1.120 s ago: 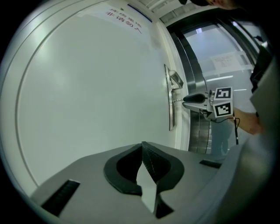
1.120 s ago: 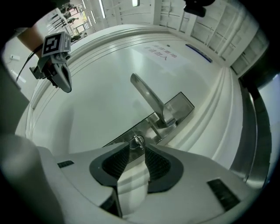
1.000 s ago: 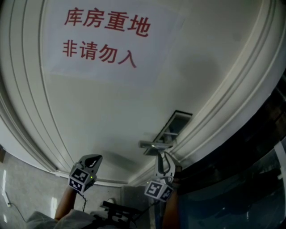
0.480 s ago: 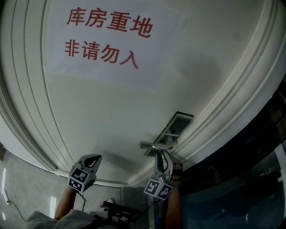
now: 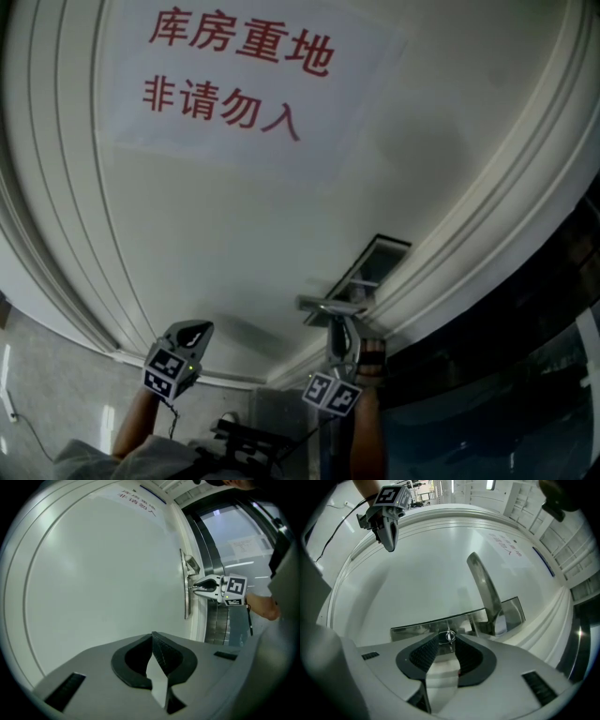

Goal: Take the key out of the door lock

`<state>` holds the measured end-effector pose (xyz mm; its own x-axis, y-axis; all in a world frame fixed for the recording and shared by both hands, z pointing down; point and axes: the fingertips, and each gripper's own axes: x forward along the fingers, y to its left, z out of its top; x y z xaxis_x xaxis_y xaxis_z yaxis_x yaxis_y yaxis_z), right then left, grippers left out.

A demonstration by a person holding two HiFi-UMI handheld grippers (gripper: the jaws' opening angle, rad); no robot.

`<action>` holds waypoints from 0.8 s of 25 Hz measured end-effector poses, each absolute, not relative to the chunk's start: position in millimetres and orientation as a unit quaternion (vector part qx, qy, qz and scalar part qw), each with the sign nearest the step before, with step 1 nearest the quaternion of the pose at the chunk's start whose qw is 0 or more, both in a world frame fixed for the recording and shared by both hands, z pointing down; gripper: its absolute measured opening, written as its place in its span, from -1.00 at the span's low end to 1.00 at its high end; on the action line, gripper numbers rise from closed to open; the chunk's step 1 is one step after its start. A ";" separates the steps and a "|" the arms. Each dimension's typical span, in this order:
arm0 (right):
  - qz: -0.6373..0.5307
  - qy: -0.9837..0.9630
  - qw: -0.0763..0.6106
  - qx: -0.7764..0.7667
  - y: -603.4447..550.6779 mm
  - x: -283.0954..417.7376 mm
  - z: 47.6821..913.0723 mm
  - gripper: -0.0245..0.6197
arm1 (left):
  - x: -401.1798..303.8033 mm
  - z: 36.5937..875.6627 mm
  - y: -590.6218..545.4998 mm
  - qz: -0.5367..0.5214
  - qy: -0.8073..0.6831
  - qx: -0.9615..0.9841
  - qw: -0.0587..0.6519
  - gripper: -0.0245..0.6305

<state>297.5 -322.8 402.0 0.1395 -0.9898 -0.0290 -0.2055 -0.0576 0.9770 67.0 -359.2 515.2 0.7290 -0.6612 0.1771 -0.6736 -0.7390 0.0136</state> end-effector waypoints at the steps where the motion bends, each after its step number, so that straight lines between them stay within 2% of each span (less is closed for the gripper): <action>1: -0.422 -0.501 0.470 0.591 -323.0 297.7 402.3 -0.54 | 66.7 515.3 -359.6 0.080 -0.360 0.929 0.039 -0.91; 8: -0.429 -0.491 0.491 0.578 -324.3 299.3 405.9 -0.56 | 66.2 517.8 -360.6 0.078 -0.361 0.928 0.044 -0.91; 13: -0.444 -0.475 0.490 0.581 -324.1 300.2 400.0 -0.77 | 66.9 518.2 -361.9 0.077 -0.360 0.929 0.044 -0.91; 20: -0.455 -0.460 0.498 0.577 -324.0 300.9 399.3 -0.84 | 67.1 518.3 -363.3 0.077 -0.359 0.929 0.043 -0.91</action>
